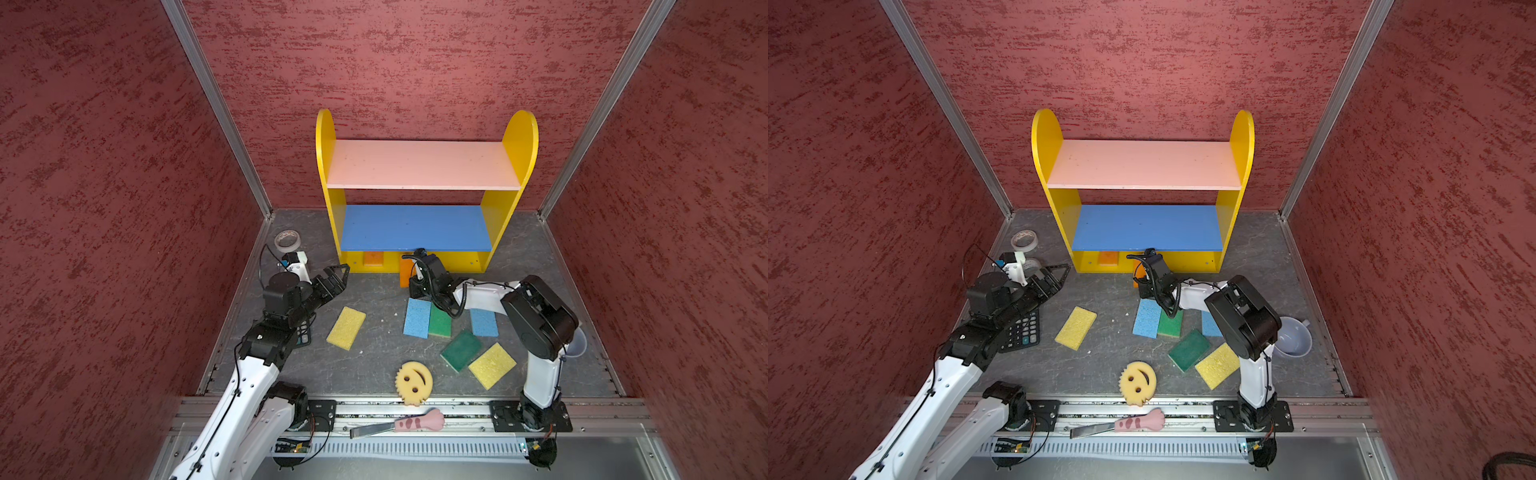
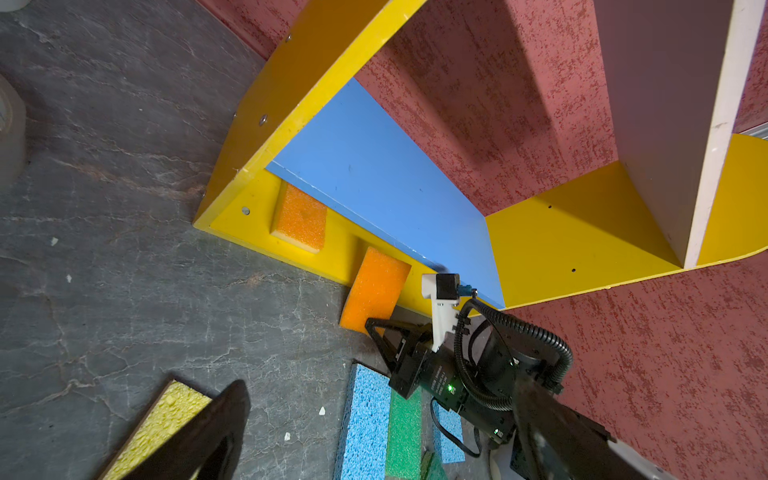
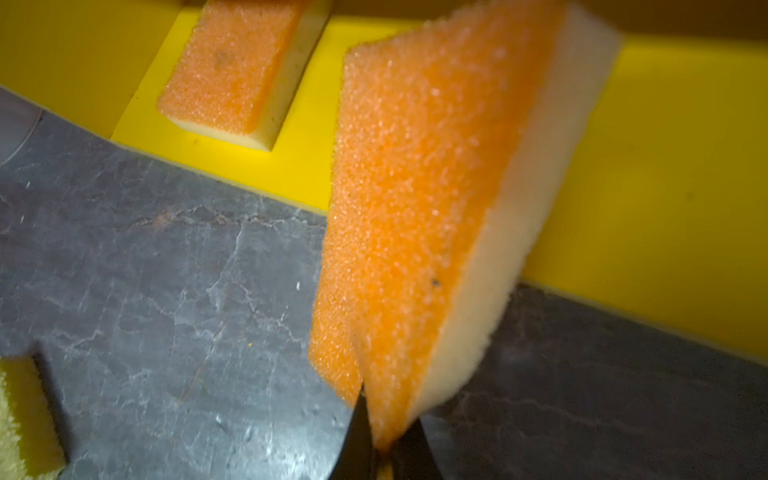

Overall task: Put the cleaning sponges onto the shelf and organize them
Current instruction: 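Open the right gripper and leave the orange sponge standing at the shelf base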

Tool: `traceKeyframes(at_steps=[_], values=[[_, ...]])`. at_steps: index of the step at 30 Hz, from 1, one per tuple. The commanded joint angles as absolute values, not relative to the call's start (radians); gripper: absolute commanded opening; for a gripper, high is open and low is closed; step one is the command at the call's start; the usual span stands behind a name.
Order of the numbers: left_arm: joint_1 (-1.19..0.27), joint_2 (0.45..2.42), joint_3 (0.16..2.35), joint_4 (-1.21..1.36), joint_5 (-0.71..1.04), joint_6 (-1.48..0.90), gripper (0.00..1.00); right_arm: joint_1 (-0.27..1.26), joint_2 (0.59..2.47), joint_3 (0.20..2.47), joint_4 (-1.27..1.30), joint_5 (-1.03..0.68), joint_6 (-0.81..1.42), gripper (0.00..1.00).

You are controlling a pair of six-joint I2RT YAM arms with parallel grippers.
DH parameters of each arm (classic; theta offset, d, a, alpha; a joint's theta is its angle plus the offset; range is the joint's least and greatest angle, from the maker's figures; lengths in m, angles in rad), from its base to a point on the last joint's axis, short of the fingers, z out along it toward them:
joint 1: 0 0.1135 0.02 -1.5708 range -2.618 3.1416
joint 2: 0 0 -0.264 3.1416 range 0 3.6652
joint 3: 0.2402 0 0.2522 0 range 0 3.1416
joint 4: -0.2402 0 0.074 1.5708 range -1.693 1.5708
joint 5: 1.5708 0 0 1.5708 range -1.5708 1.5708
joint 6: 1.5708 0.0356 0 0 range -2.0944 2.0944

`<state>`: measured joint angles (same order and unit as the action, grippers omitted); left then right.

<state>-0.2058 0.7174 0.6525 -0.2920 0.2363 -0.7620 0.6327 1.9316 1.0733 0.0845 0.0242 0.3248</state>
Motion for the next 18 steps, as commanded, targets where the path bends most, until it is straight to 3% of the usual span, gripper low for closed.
traceKeyframes(at_steps=[1, 4, 6, 18], values=[[-0.206, 0.717, 0.650, -0.287, 0.243, -0.767, 0.99, 0.614, 1.962, 1.094, 0.078, 0.096, 0.307, 0.26], [-0.209, 0.720, 0.657, -0.290, 0.245, -0.767, 1.00, 0.601, 1.950, 1.083, 0.094, 0.108, 0.336, 0.41], [-0.211, 0.722, 0.659, -0.289, 0.245, -0.767, 0.99, 0.595, 1.933, 1.067, 0.106, 0.115, 0.359, 0.46], [-0.220, 0.726, 0.651, -0.281, 0.242, -0.768, 1.00, 0.594, 1.723, 0.867, 0.212, 0.077, 0.507, 0.54]])
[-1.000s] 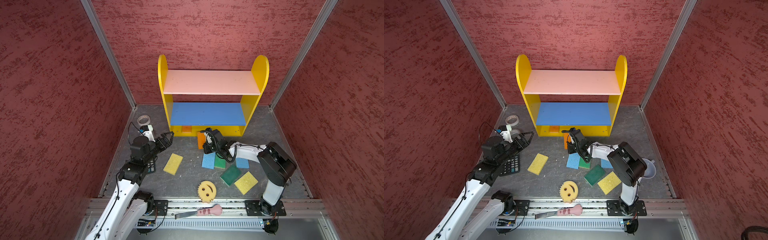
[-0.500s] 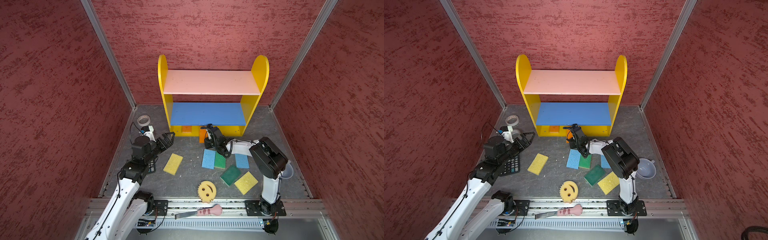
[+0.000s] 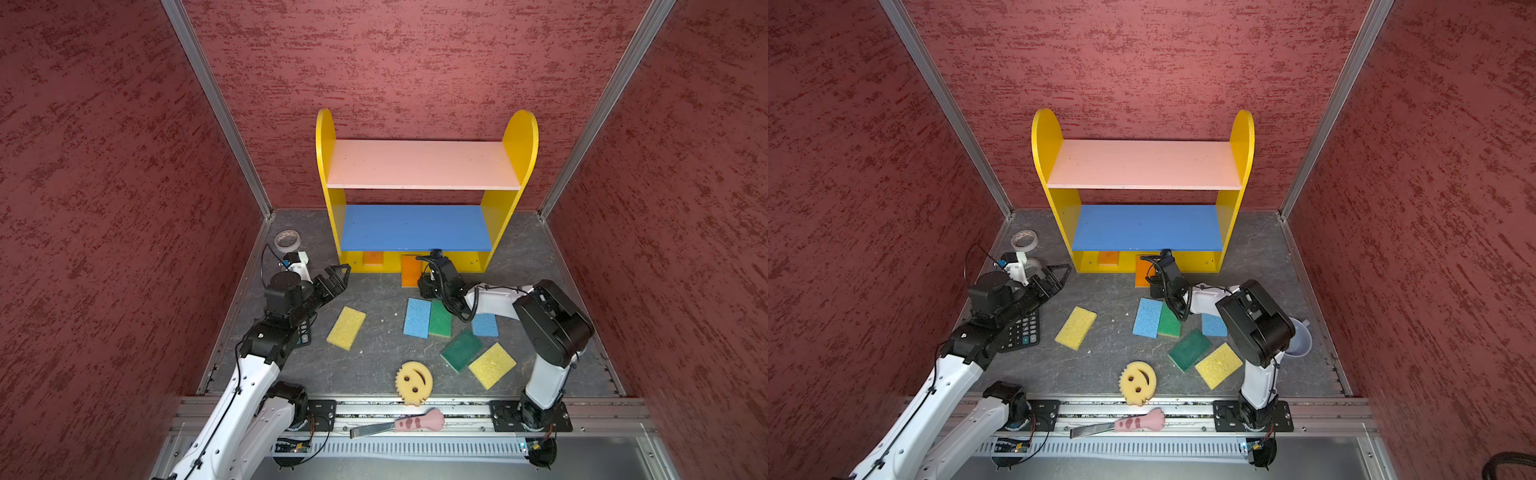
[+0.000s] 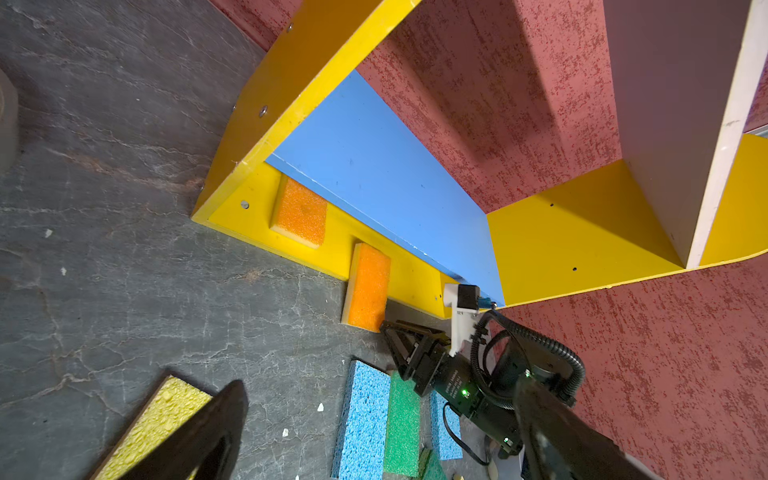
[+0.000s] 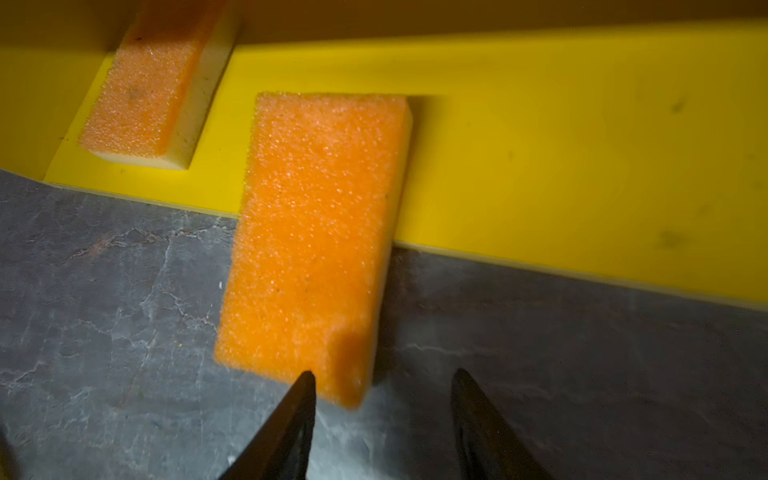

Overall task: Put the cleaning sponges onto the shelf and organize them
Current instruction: 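Open the right gripper and leave the orange sponge standing at the shelf base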

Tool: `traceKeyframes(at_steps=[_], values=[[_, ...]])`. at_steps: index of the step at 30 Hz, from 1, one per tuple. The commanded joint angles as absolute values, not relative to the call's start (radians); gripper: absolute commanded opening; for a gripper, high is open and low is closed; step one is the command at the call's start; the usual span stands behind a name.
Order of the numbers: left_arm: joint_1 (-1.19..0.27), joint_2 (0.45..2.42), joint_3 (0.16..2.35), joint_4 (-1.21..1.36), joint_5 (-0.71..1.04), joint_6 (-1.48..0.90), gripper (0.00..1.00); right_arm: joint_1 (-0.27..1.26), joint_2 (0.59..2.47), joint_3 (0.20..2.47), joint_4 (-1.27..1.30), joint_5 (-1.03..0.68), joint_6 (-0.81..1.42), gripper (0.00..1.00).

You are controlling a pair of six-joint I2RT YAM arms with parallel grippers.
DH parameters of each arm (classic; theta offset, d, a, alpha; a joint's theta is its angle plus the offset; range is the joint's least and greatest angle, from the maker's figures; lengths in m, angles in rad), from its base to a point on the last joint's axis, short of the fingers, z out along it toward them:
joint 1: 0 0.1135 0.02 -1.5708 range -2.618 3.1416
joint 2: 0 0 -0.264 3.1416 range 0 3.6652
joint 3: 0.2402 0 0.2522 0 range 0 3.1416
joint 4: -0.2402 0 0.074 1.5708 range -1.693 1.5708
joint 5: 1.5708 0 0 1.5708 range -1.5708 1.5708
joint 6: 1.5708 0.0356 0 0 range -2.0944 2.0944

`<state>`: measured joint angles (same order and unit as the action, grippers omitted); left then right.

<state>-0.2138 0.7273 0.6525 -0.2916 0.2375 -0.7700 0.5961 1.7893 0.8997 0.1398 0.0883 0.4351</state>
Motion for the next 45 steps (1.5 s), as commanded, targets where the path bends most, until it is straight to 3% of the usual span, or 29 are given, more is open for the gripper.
traceKeyframes(at_steps=[1, 3, 5, 9, 13, 15, 17, 34, 45], values=[[-0.221, 0.727, 0.648, -0.277, 0.242, -0.766, 0.99, 0.594, 1.708, 0.850, 0.233, 0.054, 0.523, 0.54], [-0.221, 0.732, 0.644, -0.272, 0.242, -0.770, 0.99, 0.594, 1.688, 0.813, 0.282, -0.007, 0.557, 0.50], [-0.224, 0.736, 0.646, -0.270, 0.248, -0.773, 1.00, 0.594, 1.684, 0.787, 0.330, -0.065, 0.609, 0.40], [-0.230, 0.736, 0.645, -0.275, 0.235, -0.763, 0.99, 0.606, 1.716, 0.723, 0.488, -0.150, 0.731, 0.00], [-0.235, 0.727, 0.636, -0.266, 0.233, -0.763, 0.97, 0.615, 1.772, 0.708, 0.562, -0.158, 0.796, 0.00], [-0.235, 0.731, 0.634, -0.258, 0.238, -0.759, 0.85, 0.615, 1.803, 0.704, 0.597, -0.162, 0.811, 0.00], [-0.236, 0.737, 0.637, -0.258, 0.248, -0.761, 0.80, 0.616, 1.829, 0.714, 0.600, -0.152, 0.817, 0.00], [-0.251, 0.721, 0.632, -0.289, 0.229, -0.767, 0.81, 0.589, 2.031, 0.859, 0.691, -0.064, 0.823, 0.00], [-0.274, 0.726, 0.635, -0.289, 0.212, -0.776, 0.81, 0.583, 2.053, 0.875, 0.777, 0.034, 0.842, 0.00]])
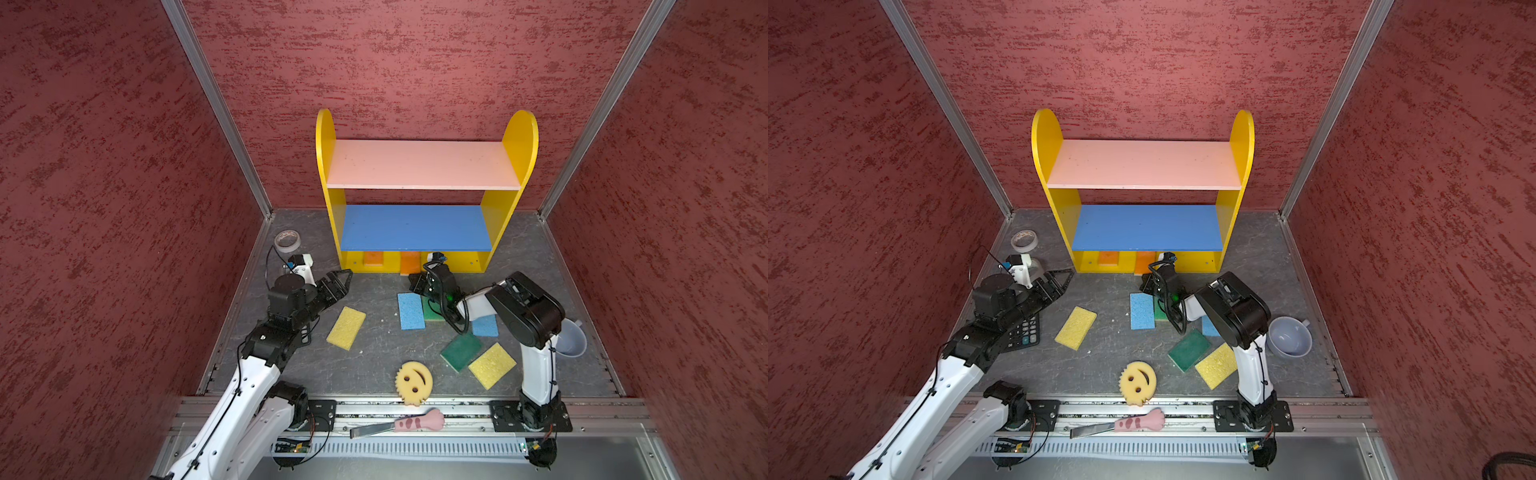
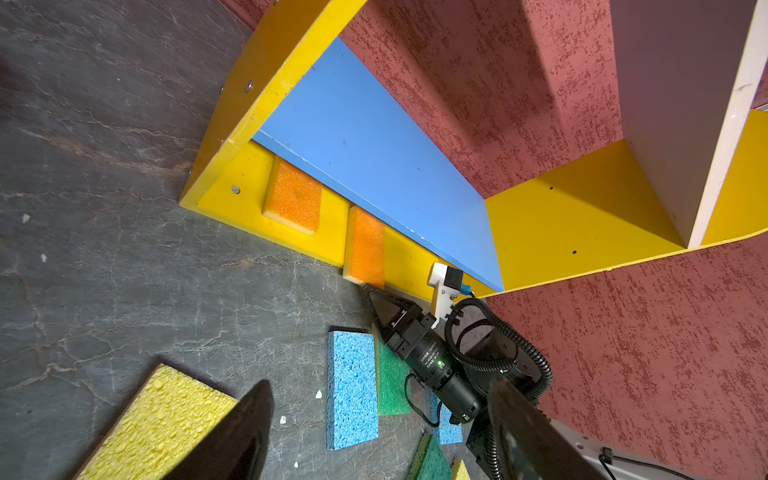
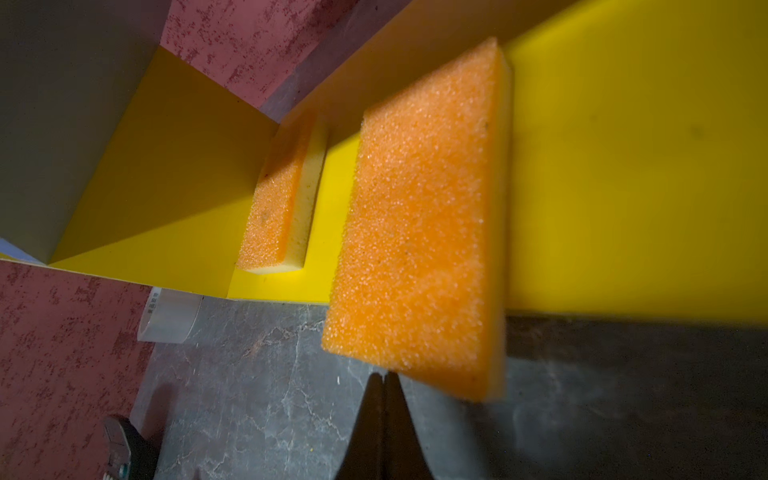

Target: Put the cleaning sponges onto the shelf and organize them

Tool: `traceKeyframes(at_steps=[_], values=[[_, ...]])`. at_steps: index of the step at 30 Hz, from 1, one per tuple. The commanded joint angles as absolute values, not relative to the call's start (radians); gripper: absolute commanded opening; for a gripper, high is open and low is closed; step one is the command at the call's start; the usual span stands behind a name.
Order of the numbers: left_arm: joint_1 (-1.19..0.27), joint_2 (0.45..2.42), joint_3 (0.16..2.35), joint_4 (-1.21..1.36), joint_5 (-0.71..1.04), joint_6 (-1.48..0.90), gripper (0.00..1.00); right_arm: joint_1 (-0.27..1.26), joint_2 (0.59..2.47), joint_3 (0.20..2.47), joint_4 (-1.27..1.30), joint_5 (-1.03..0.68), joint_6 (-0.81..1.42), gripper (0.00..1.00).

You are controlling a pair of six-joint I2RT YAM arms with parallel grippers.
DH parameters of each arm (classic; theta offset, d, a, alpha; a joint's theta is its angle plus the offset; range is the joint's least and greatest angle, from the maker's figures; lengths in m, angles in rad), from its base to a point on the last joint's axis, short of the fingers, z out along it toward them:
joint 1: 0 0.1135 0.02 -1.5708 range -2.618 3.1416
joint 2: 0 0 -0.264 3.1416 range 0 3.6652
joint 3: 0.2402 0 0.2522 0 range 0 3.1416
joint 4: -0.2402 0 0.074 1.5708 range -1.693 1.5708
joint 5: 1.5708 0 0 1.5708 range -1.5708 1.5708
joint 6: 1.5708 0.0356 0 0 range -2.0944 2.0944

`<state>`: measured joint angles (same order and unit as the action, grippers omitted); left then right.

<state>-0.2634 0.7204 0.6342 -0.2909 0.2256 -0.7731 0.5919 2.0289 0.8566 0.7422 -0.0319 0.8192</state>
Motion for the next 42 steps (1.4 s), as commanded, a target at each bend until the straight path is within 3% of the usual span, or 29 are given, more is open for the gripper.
traceKeyframes(at_steps=[1, 42], values=[[-0.278, 0.731, 0.636, -0.283, 0.212, -0.776, 0.81, 0.581, 2.055, 0.876, 0.782, 0.040, 0.846, 0.00], [-0.325, 0.769, 0.627, -0.263, 0.181, -0.778, 0.81, 0.552, 2.168, 0.957, 0.807, 0.096, 1.006, 0.00]])
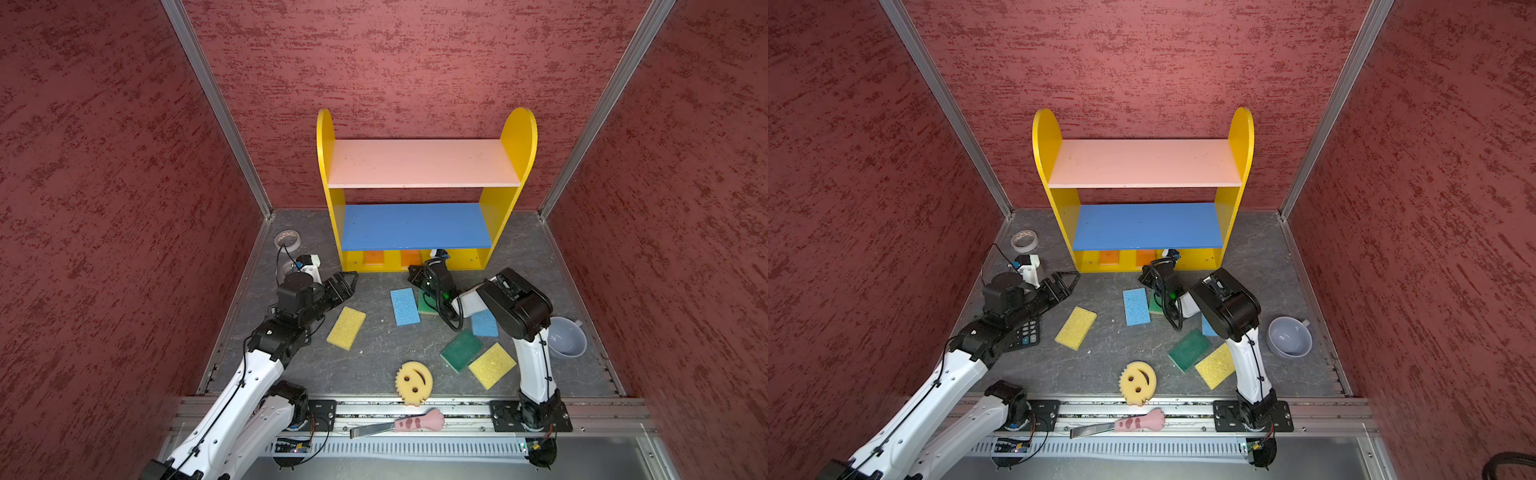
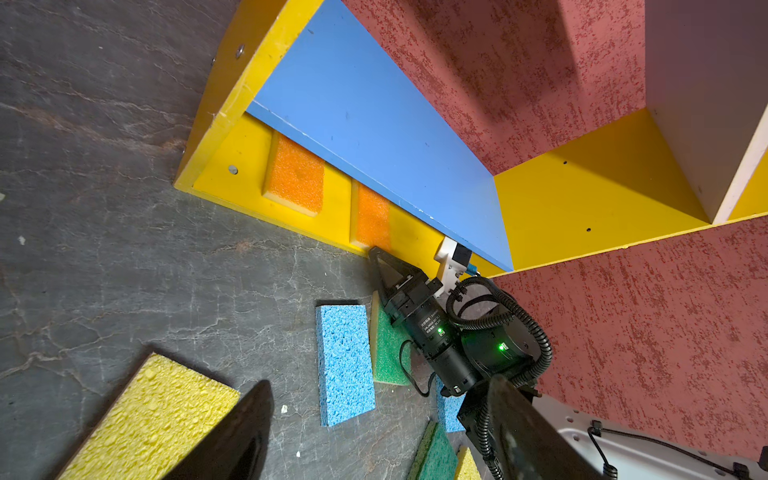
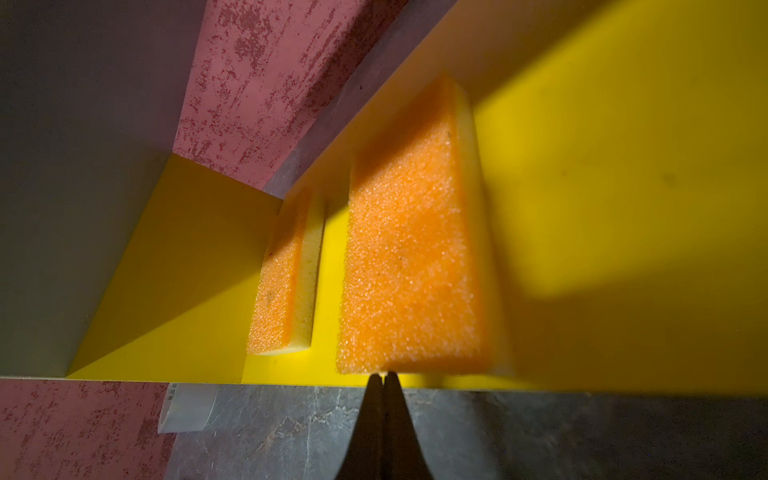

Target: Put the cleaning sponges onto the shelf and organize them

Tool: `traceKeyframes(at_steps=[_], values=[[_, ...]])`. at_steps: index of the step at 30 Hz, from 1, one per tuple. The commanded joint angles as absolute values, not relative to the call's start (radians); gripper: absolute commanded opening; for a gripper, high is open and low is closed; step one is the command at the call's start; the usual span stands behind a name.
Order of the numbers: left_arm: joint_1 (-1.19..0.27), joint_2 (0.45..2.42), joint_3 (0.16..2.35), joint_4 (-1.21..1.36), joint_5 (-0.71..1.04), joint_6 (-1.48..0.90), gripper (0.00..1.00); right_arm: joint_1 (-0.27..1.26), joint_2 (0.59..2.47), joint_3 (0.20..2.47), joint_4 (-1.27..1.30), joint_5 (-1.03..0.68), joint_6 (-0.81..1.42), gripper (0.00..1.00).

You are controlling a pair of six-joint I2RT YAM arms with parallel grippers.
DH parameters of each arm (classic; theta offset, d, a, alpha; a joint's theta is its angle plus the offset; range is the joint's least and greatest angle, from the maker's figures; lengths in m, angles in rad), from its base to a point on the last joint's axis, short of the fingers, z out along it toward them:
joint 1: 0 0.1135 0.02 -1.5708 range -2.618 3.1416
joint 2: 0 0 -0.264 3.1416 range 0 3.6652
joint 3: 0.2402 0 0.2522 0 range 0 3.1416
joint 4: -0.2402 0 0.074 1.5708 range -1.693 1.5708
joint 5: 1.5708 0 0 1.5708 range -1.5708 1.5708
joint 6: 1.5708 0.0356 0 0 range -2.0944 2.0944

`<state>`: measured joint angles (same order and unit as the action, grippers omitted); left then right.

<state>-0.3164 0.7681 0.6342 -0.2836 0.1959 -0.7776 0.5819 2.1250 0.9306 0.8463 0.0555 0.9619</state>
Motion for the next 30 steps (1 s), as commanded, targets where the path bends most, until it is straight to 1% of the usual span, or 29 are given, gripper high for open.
traceKeyframes(at_steps=[1, 11, 25, 30], values=[[-0.325, 0.771, 0.627, -0.262, 0.181, -0.781, 0.81, 0.551, 2.169, 0.957, 0.805, 0.098, 1.013, 0.00], [-0.333, 0.783, 0.630, -0.251, 0.182, -0.779, 0.81, 0.552, 2.149, 0.929, 0.802, 0.124, 1.050, 0.00], [-0.340, 0.780, 0.636, -0.255, 0.186, -0.778, 0.81, 0.551, 2.195, 0.988, 0.793, 0.088, 1.087, 0.00], [-0.341, 0.784, 0.640, -0.254, 0.187, -0.779, 0.81, 0.551, 2.188, 0.977, 0.791, 0.084, 1.081, 0.00]])
